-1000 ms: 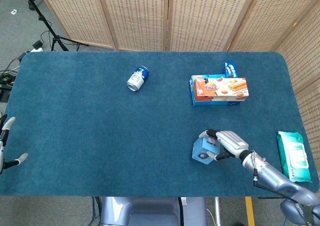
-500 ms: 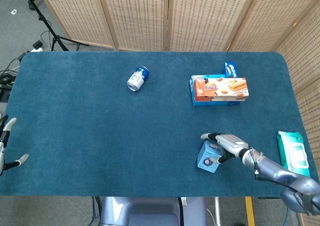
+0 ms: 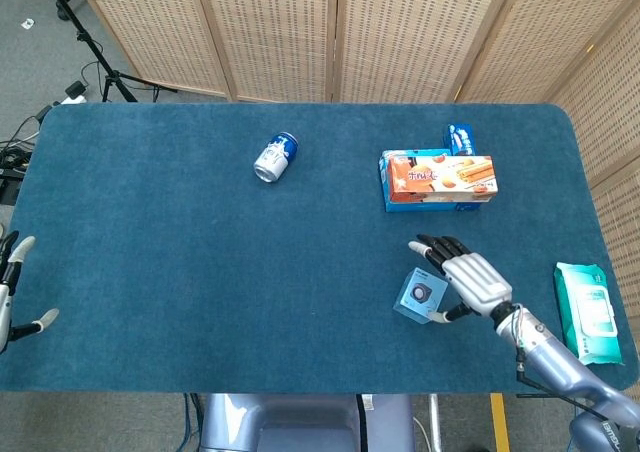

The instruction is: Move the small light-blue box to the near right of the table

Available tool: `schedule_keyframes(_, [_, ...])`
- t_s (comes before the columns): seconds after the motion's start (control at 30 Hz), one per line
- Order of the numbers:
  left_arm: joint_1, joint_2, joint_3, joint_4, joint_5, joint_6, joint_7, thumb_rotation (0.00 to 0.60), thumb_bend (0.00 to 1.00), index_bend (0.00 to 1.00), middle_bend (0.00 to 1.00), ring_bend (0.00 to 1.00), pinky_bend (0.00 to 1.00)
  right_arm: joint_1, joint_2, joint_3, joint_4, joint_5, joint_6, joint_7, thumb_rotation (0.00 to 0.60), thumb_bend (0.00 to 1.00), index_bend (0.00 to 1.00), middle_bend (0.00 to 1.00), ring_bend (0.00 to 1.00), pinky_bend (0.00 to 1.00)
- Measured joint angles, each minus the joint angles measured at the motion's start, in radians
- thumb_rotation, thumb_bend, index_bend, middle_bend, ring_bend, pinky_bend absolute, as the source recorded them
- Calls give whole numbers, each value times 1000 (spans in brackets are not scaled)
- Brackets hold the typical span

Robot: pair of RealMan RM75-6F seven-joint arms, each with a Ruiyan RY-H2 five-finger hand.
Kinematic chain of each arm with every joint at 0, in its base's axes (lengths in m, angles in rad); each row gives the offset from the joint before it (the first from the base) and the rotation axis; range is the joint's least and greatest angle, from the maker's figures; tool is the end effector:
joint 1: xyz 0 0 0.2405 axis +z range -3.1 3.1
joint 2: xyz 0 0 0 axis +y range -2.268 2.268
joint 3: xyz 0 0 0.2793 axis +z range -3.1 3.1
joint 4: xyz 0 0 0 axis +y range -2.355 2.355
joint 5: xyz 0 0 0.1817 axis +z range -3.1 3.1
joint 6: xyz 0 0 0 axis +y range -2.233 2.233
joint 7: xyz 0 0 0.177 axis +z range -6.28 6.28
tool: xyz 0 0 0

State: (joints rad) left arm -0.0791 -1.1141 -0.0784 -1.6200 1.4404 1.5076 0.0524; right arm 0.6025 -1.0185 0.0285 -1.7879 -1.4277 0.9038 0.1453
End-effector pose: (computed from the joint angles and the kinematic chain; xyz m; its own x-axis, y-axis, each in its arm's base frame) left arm -0.3258 0.2162 0.2085 0.4341 -0.0434 0.8998 0.9003 0.0555 -0.4317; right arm -0.2059 -0.3186 0.1220 0.3584 -0.4389 0.8239 -0.9107 -0.3587 0.2051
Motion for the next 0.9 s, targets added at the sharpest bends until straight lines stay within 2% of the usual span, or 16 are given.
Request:
schedule_keyframes(0.2, [2, -1, 0, -1, 2, 5, 3, 600, 0, 0, 0, 0, 0, -26, -59, -20, 2, 42, 14, -150, 600, 0, 0, 0, 0, 0])
schedule_keyframes(0.43, [1, 0, -3, 1, -5, 1, -1, 600, 0, 0, 0, 0, 0, -51, -165, -22, 29, 137, 28, -227, 600, 0, 0, 0, 0, 4])
schedule_keyframes(0.53, [1, 0, -4, 1, -6, 1, -2, 600, 0, 0, 0, 0, 0, -58, -202, -22, 55, 146, 39, -252, 600, 0, 0, 4, 3, 50])
schedule_keyframes(0.6, [2, 1, -5, 0, -8, 3, -4, 600, 0, 0, 0, 0, 0, -62, -226, -19, 79, 151, 52, -268, 600, 0, 0, 41, 65, 81])
schedule_keyframes(0.7, [3, 3, -6, -1, -8, 4, -7, 600, 0, 0, 0, 0, 0, -68, -263, -11, 120, 163, 72, -291, 600, 15, 50, 180, 278, 118])
schedule_keyframes(0.77, [3, 3, -6, -1, -8, 4, -7, 600, 0, 0, 0, 0, 0, -74, -282, -5, 141, 170, 88, -299, 600, 138, 157, 308, 398, 164])
schedule_keyframes(0.83, [3, 3, -6, 0, -9, 3, -7, 600, 0, 0, 0, 0, 0, -82, -298, 1, 161, 167, 112, -300, 600, 279, 232, 369, 439, 187])
schedule_keyframes(0.9, [2, 2, -5, 0, -9, 2, -5, 600, 0, 0, 0, 0, 0, -92, -311, 5, 176, 153, 137, -294, 600, 350, 263, 389, 446, 194])
